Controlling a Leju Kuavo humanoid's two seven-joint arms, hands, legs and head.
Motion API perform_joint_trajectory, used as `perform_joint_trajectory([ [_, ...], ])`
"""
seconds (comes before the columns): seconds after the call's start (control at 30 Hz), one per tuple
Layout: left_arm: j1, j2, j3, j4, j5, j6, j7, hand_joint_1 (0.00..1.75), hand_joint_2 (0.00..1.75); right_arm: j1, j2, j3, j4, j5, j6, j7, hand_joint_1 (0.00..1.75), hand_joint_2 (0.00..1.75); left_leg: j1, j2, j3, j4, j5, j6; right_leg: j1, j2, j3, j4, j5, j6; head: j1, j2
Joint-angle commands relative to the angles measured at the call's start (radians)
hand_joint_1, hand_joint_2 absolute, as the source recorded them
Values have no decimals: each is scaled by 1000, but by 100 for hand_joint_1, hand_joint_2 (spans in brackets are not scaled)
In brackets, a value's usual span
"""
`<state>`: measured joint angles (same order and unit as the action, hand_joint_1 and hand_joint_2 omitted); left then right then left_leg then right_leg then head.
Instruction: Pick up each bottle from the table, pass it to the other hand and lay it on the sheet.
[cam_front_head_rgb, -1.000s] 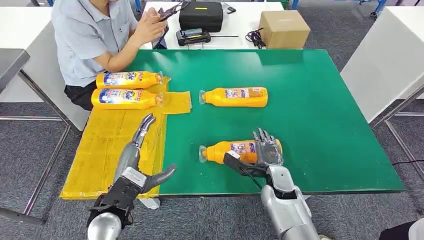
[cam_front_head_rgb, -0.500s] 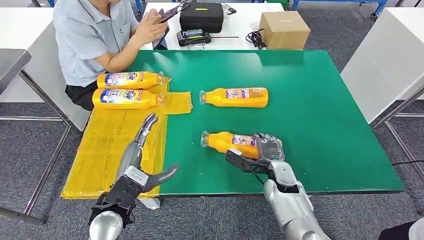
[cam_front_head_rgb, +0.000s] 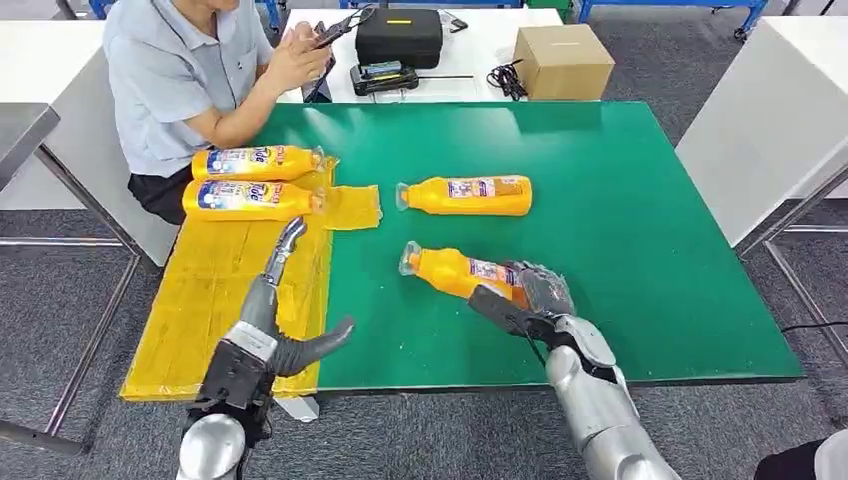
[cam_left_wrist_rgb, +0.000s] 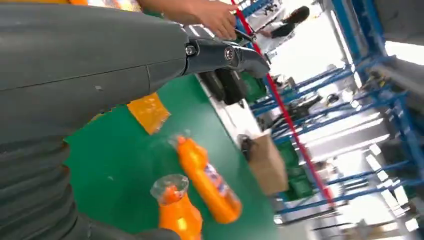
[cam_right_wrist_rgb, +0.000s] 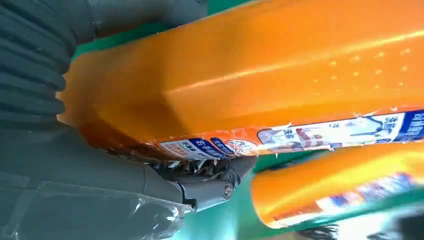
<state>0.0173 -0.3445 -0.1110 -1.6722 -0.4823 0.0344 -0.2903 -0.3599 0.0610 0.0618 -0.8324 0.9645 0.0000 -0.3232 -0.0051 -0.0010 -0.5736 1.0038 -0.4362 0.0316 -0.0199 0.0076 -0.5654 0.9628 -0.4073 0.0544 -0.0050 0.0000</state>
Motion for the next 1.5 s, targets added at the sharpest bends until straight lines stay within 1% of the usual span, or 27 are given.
perform_joint_trajectory([
  [0.03,-71,-2,73,336,416,-11,106,0,175,116,-8,104,-153,-254,113,-83,169,175,1,-3,3,-2,1,-2,1,-4,4,-2,0,-2,0,0],
  [0.07,-71,0,74,352,425,-14,98,0,175,112,-10,114,-161,-265,115,-78,169,175,1,-4,2,-3,2,-3,2,-4,3,-2,1,-3,0,0],
  [0.1,-68,-2,82,382,461,-19,96,0,175,102,-7,132,-182,-291,120,-96,169,175,0,-2,3,-2,1,-2,1,-2,3,-1,0,-2,0,0],
  [0.13,-66,2,78,396,468,-20,92,0,175,99,-8,144,-195,-306,122,-89,169,175,1,-2,2,-2,2,-3,2,-3,2,-2,1,-3,0,0],
  [0.17,-65,3,77,401,472,-20,89,0,175,98,-9,152,-205,-316,123,-82,168,175,1,0,2,-1,1,-2,2,0,2,-1,1,-3,0,0],
  [0.2,-63,1,79,417,492,-24,99,0,175,96,-7,163,-226,-345,132,-101,166,175,2,0,0,-2,1,-3,3,-1,0,-1,2,-5,0,0],
  [0.23,-62,3,75,428,495,-25,100,0,175,95,-6,172,-238,-349,132,-101,169,175,2,0,-1,-1,1,-2,3,-1,0,-1,2,-4,0,0],
  [0.27,-60,3,71,439,501,-27,98,0,175,94,-5,183,-251,-354,134,-94,164,175,2,-1,-2,-1,2,-3,3,-2,-1,-1,2,-5,0,0],
  [0.3,-62,5,64,459,513,-34,101,0,175,93,-6,199,-269,-365,139,-97,164,175,1,0,-2,-1,2,-2,2,-1,-1,0,1,-4,0,0],
  [0.33,-63,6,60,465,514,-35,100,0,175,93,-6,204,-274,-369,140,-95,157,175,2,-1,-3,-1,2,-2,3,-1,-2,0,1,-5,0,0],
  [0.43,-70,9,39,490,527,-49,100,0,175,87,-7,237,-285,-380,146,-100,150,175,2,-1,-7,0,2,-2,3,-1,-5,1,1,-5,0,0],
  [0.47,-79,9,28,504,529,-50,93,0,175,83,-3,256,-289,-385,147,-102,154,175,2,-2,-10,0,2,-1,2,-1,-7,0,1,-4,0,0],
  [0.57,-96,5,13,520,529,-44,84,0,175,76,9,278,-288,-399,153,-99,155,175,1,-2,-12,0,3,-1,2,-2,-9,1,1,-3,0,0],
  [0.6,-109,5,7,533,530,-43,81,0,175,68,18,293,-278,-401,152,-99,154,175,2,-2,-12,1,2,-2,3,-2,-8,1,0,-4,0,0],
  [0.63,-115,6,5,537,530,-41,80,0,175,64,24,302,-272,-398,149,-95,159,175,2,-2,-13,0,3,-1,2,-1,-10,1,1,-3,0,0],
  [0.7,-134,6,3,559,536,-26,71,0,175,53,32,329,-254,-402,143,-92,162,175,2,-2,-14,0,3,-1,3,-1,-10,1,1,-4,0,0],
  [0.77,-151,5,6,580,551,-11,67,0,175,47,41,356,-243,-406,138,-92,161,175,2,-2,-16,0,3,-1,2,-1,-13,1,2,-3,0,0],
  [0.83,-170,4,20,612,618,-24,75,0,175,29,50,394,-209,-414,128,-89,161,175,2,-1,-16,0,3,-1,2,-1,-13,1,2,-4,0,0],
  [0.87,-176,6,16,617,633,-22,66,0,175,20,53,409,-193,-415,122,-84,152,175,2,-1,-15,0,3,-1,3,0,-12,1,2,-4,0,0],
  [0.93,-179,7,10,616,632,-18,58,0,175,16,59,421,-181,-409,116,-78,152,175,3,-1,-15,1,3,-2,3,0,-12,1,2,-5,0,0],
  [1.0,-179,5,-5,607,632,-16,56,0,175,15,66,441,-163,-404,111,-75,145,175,2,-1,-15,0,3,-1,3,-1,-12,1,1,-4,0,0],
  [1.23,-152,14,-77,562,649,-21,64,0,175,7,59,459,-135,-420,85,-70,136,175,3,-3,-15,1,2,-2,3,-2,-10,2,0,-5,0,0],
  [1.27,-147,19,-99,555,650,-28,66,0,175,6,57,457,-132,-426,83,-70,134,175,2,-2,-17,0,3,-1,2,-2,-12,1,1,-3,0,0],
  [1.43,-139,28,-137,541,666,-40,71,0,175,1,54,457,-120,-434,79,-69,136,175,2,-3,-17,0,3,-1,3,-2,-12,1,1,-4,0,0],
  [1.5,-144,31,-149,534,670,-36,65,0,175,-1,59,463,-110,-433,78,-69,131,175,2,-2,-16,1,2,-1,3,-1,-12,1,1,-4,0,0],
])
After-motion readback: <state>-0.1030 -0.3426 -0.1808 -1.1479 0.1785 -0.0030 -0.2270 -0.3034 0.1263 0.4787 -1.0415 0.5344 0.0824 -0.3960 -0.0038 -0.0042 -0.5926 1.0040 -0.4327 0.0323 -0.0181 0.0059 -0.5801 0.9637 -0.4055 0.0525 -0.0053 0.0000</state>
